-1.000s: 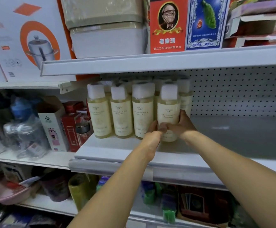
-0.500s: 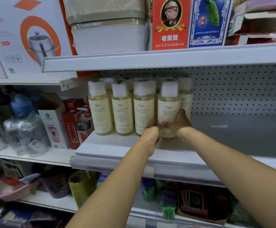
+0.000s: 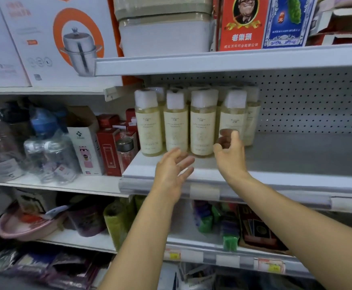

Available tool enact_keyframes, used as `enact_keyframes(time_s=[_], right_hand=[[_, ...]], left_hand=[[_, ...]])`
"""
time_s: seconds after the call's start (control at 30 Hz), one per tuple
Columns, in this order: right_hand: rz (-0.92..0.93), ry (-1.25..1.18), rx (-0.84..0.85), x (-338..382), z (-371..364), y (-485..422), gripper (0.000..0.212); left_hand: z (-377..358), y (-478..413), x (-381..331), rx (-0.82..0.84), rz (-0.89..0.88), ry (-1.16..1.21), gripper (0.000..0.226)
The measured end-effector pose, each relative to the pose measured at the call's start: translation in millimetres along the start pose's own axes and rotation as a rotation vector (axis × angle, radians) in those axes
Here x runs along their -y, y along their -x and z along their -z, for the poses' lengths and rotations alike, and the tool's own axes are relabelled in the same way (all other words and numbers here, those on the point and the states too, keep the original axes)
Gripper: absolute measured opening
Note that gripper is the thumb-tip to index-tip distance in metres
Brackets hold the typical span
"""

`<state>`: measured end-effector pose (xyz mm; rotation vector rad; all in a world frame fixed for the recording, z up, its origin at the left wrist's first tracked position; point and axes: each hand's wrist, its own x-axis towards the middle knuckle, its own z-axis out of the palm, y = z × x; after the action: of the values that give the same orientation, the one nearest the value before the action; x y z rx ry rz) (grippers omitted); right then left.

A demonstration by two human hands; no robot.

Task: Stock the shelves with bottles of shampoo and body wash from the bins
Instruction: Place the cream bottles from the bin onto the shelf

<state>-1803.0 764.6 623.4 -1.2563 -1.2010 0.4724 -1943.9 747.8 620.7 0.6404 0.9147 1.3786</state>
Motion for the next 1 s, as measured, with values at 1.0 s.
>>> enact_keyframes(time_s=[1.0], right_hand=[[-0.715,0.048,0.749,-144.4,-175.7,279.4,0.017]], left_hand=[[336.9,59.9,119.2,-0.513,0.477,0.121,0.014]])
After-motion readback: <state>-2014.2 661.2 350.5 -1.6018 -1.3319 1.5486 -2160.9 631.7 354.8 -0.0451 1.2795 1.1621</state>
